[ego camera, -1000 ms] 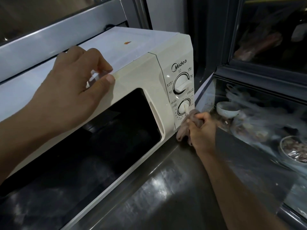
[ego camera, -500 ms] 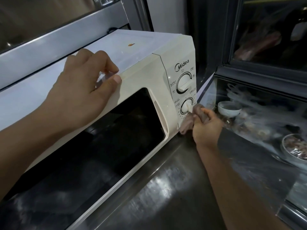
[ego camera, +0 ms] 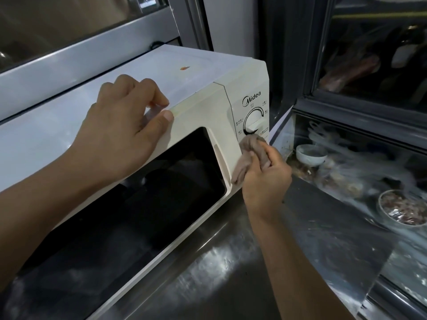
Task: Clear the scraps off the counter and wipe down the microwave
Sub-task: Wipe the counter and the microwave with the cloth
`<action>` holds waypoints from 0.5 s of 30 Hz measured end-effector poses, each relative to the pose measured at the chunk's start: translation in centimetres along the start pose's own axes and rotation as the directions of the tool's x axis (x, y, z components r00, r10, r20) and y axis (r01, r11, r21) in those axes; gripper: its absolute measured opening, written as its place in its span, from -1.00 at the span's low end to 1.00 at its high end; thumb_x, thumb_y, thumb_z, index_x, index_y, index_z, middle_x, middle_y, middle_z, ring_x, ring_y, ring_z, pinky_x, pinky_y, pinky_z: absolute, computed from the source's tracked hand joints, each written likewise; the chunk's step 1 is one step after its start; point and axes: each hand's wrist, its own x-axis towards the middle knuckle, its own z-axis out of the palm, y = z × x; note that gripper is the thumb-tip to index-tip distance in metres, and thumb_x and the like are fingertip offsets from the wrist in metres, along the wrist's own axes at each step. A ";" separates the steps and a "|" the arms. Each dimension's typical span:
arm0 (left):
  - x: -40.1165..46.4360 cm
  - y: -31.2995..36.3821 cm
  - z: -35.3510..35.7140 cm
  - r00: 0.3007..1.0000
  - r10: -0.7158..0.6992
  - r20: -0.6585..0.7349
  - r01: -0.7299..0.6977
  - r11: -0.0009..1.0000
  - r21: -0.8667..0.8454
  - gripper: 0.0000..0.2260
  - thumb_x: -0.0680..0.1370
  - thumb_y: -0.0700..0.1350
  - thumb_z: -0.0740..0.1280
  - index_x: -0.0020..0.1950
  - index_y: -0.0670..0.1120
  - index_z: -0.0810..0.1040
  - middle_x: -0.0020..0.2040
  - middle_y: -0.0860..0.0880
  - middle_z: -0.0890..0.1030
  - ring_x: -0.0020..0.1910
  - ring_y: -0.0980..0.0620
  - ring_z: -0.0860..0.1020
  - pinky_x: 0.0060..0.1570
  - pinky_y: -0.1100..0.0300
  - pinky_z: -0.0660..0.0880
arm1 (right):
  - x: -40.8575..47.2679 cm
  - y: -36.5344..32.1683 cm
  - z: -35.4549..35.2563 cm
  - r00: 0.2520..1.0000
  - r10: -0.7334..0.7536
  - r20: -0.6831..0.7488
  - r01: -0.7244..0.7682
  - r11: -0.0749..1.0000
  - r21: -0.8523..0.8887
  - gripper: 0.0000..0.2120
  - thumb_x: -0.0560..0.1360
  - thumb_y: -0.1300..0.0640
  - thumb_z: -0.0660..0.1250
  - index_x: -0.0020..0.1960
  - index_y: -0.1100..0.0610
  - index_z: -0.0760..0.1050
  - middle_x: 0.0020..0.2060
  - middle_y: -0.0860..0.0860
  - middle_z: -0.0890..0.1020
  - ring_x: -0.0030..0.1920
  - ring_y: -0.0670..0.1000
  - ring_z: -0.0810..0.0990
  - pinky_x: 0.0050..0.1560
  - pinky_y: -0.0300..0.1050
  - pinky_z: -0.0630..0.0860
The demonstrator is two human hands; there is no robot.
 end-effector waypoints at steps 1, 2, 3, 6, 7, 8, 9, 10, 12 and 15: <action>0.0 0.0 0.0 1.000 0.003 -0.002 -0.003 1.000 0.002 -0.62 0.47 0.12 0.10 0.14 -0.05 0.48 0.02 0.03 0.36 0.11 -0.08 0.35 0.02 0.09 0.29 | -0.4 0.6 -0.1 1.000 -0.010 -0.016 0.010 1.000 -0.003 -0.74 0.48 0.34 0.32 0.12 0.14 0.58 0.00 0.06 0.65 0.06 -0.02 0.62 0.11 -0.22 0.53; 0.1 0.0 0.0 1.000 0.005 -0.006 -0.005 1.000 0.004 -0.62 0.47 0.12 0.10 0.14 -0.05 0.48 0.02 0.03 0.36 0.11 -0.09 0.36 0.02 0.09 0.29 | -0.8 1.2 -0.2 0.999 -0.025 -0.023 0.025 1.000 -0.005 -0.74 0.48 0.35 0.33 0.12 0.13 0.58 0.00 0.05 0.65 0.04 -0.04 0.62 0.09 -0.26 0.53; 0.1 -0.1 0.0 1.000 0.003 -0.006 -0.003 1.000 0.006 -0.62 0.47 0.11 0.10 0.14 -0.05 0.48 0.02 0.02 0.36 0.11 -0.09 0.36 0.03 0.09 0.29 | -1.1 1.8 -0.2 0.999 -0.033 -0.025 0.032 0.999 -0.027 -0.74 0.47 0.35 0.33 0.13 0.15 0.58 -0.01 0.05 0.65 0.02 -0.05 0.62 0.08 -0.27 0.53; 0.2 0.0 -0.1 1.000 -0.001 0.000 0.001 1.000 0.007 -0.61 0.46 0.11 0.10 0.16 -0.05 0.48 0.03 0.02 0.36 0.13 -0.11 0.35 0.04 0.09 0.29 | -1.1 4.2 -0.8 0.991 0.125 -0.039 -0.129 0.982 -0.136 -0.76 0.47 0.37 0.31 0.12 0.26 0.59 -0.01 0.15 0.66 0.02 0.09 0.63 0.09 -0.15 0.53; 0.1 0.1 -0.2 1.000 -0.002 0.005 0.002 1.000 0.009 -0.61 0.46 0.12 0.10 0.16 -0.05 0.48 0.03 0.02 0.36 0.13 -0.11 0.35 0.04 0.09 0.29 | -0.9 4.8 -1.0 0.976 0.213 -0.033 -0.216 0.967 -0.135 -0.74 0.47 0.39 0.29 0.13 0.29 0.58 0.00 0.18 0.66 0.04 0.12 0.63 0.11 -0.12 0.52; 0.1 0.1 -0.1 1.000 -0.002 0.008 0.002 1.000 0.011 -0.61 0.47 0.12 0.09 0.16 -0.05 0.48 0.03 0.01 0.36 0.13 -0.10 0.35 0.04 0.08 0.29 | -0.8 5.2 -1.2 0.964 0.265 -0.020 -0.266 0.956 -0.127 -0.73 0.47 0.40 0.27 0.14 0.30 0.58 0.01 0.18 0.66 0.05 0.13 0.62 0.12 -0.13 0.51; 0.1 0.1 -0.1 1.000 -0.001 0.008 0.001 1.000 0.010 -0.60 0.47 0.12 0.09 0.16 -0.06 0.48 0.03 0.01 0.36 0.12 -0.11 0.35 0.04 0.07 0.30 | -0.8 5.3 -1.2 0.964 0.266 -0.004 -0.265 0.956 -0.122 -0.74 0.47 0.41 0.27 0.13 0.30 0.58 0.00 0.17 0.66 0.05 0.12 0.62 0.09 -0.18 0.50; 0.1 0.1 -0.1 1.000 -0.001 0.006 0.001 1.000 0.004 -0.60 0.47 0.12 0.10 0.15 -0.07 0.48 0.02 0.00 0.36 0.12 -0.11 0.35 0.05 0.06 0.31 | -0.9 4.8 -1.2 0.973 0.229 0.014 -0.225 0.965 -0.132 -0.74 0.46 0.40 0.28 0.11 0.29 0.59 -0.02 0.15 0.66 0.03 0.09 0.62 0.05 -0.28 0.48; 0.1 0.1 -0.1 1.000 -0.002 0.002 0.002 1.000 -0.005 -0.61 0.47 0.12 0.10 0.15 -0.06 0.48 0.02 0.01 0.36 0.12 -0.11 0.36 0.04 0.05 0.31 | -1.0 3.4 -0.8 0.991 0.129 0.041 -0.123 0.985 -0.125 -0.73 0.44 0.40 0.29 0.09 0.20 0.60 -0.02 0.07 0.63 -0.01 -0.09 0.59 -0.01 -0.50 0.40; 0.0 0.0 -0.1 1.000 -0.007 0.003 0.007 1.000 -0.006 -0.61 0.47 0.11 0.10 0.15 -0.06 0.48 0.02 0.01 0.36 0.13 -0.10 0.36 0.04 0.07 0.30 | -0.9 2.3 -0.5 0.996 0.070 0.059 -0.067 0.997 -0.039 -0.65 0.46 0.42 0.26 0.10 0.07 0.59 0.03 -0.03 0.57 0.00 -0.25 0.54 0.03 -0.54 0.39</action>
